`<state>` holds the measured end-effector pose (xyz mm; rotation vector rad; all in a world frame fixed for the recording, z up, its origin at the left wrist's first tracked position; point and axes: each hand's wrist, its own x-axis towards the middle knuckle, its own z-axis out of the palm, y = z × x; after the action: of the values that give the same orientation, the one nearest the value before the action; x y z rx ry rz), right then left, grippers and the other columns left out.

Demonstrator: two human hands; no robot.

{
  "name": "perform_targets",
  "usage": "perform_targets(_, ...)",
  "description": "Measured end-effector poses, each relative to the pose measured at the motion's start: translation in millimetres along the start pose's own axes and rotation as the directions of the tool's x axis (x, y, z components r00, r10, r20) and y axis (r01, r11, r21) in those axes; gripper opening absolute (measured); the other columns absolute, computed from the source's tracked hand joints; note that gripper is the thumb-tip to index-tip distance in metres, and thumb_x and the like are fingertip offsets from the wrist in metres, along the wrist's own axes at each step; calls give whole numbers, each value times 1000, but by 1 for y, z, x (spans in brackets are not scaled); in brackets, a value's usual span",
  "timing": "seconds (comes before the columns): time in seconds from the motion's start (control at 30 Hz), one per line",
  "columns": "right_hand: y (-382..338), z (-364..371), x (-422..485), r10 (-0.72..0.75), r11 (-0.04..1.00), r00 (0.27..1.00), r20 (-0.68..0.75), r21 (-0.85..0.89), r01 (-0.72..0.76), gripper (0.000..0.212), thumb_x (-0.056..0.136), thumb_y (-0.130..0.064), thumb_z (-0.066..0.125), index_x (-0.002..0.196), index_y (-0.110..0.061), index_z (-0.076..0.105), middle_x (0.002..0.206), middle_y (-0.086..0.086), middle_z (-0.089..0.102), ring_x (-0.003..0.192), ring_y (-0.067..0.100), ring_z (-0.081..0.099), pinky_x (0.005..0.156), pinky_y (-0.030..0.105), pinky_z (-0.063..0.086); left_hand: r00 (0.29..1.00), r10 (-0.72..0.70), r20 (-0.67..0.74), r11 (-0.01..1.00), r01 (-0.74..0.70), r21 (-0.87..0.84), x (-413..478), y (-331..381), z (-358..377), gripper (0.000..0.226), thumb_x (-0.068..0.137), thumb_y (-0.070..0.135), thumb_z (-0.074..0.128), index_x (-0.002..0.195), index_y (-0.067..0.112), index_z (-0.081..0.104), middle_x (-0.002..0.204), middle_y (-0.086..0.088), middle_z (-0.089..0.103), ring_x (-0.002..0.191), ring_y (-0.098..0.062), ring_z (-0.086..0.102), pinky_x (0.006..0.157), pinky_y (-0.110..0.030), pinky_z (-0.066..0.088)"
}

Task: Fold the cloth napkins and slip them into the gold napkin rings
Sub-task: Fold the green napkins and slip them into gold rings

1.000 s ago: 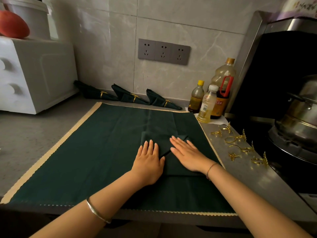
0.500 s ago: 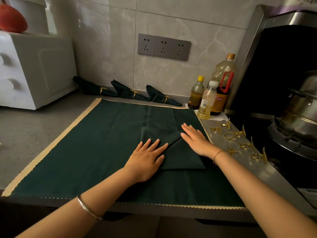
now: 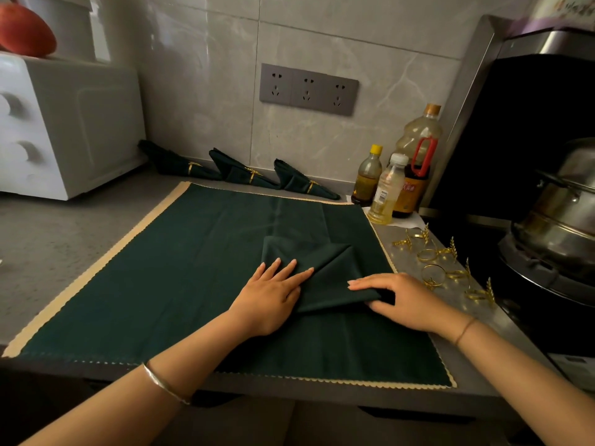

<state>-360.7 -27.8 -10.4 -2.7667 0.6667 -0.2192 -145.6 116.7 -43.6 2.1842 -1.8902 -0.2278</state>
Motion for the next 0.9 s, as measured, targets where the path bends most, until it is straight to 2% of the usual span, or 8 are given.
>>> perform_targets(0.07, 2, -2, 4, 41, 985, 999, -28, 171, -36, 35, 86, -17, 65, 105, -47, 60, 114, -27, 57, 105, -15, 51, 96, 7, 37, 1000, -2, 2, 1000, 2, -22, 0, 0, 0, 47, 105, 35, 18, 149, 44, 5, 160, 6, 0, 147, -18, -8, 117, -33, -10)
perform_targets(0.13, 3, -2, 9, 65, 969, 997, -47, 241, -52, 27, 86, -18, 65, 98, -43, 64, 102, -26, 62, 95, -15, 55, 84, 2, 40, 1000, -7, 3, 998, 8, -63, 1, 0, 0, 47, 103, 43, 18, 149, 45, 9, 160, 7, 2, 147, -17, -8, 117, -33, -10)
perform_targets(0.23, 4, -1, 13, 136, 930, 987, -88, 356, -96, 11, 86, -26, 64, 93, -33, 70, 89, -16, 69, 86, -5, 62, 75, 10, 48, 999, -23, 25, 989, 27, -146, -1, 3, -3, 63, 89, 69, 14, 148, 47, 13, 160, 8, 4, 147, -15, -8, 116, -33, -10)
perform_targets(0.3, 4, 2, 18, 166, 921, 979, -115, 374, -112, 15, 86, -32, 63, 90, -21, 72, 84, -3, 69, 75, 0, 62, 67, 14, 49, 999, -25, 48, 990, 31, -138, -3, 2, -4, 75, 79, 78, 16, 148, 47, 13, 160, 9, 3, 147, -14, -8, 117, -33, -11)
perform_targets(0.37, 3, 6, 23, 185, 919, 972, -148, 377, -117, 13, 86, -32, 64, 85, -21, 70, 79, -4, 67, 69, -3, 59, 62, 10, 44, 999, -29, 46, 994, 33, -107, -2, 1, -5, 70, 85, 74, 24, 148, 47, 12, 160, 8, 2, 147, -15, -9, 116, -33, -11)
perform_targets(0.6, 3, 13, 37, 276, 908, 939, -207, 377, -184, 13, 81, -28, 72, 90, -18, 69, 88, -15, 61, 80, -2, 57, 64, 4, 42, 999, -35, 19, 994, 37, -104, -1, 3, -3, 51, 98, 56, 23, 147, 46, 13, 160, 8, 4, 147, -15, -7, 117, -33, -10)
perform_targets(0.73, 3, 15, 42, 285, 913, 937, -203, 354, -201, 17, 79, -31, 74, 85, -15, 70, 90, -4, 66, 81, 6, 59, 68, 13, 43, 999, -33, 5, 992, 33, -123, -1, 1, -2, 47, 101, 49, 21, 147, 46, 16, 160, 8, 5, 147, -15, -6, 116, -32, -10)
perform_targets(0.9, 1, 14, 46, 315, 916, 931, -185, 315, -247, 19, 77, -31, 75, 86, -16, 68, 82, -3, 63, 75, 9, 56, 63, 17, 42, 999, -33, 2, 991, 33, -133, 0, 2, -3, 43, 103, 43, 19, 146, 46, 20, 160, 8, 7, 147, -15, -5, 117, -32, -9)
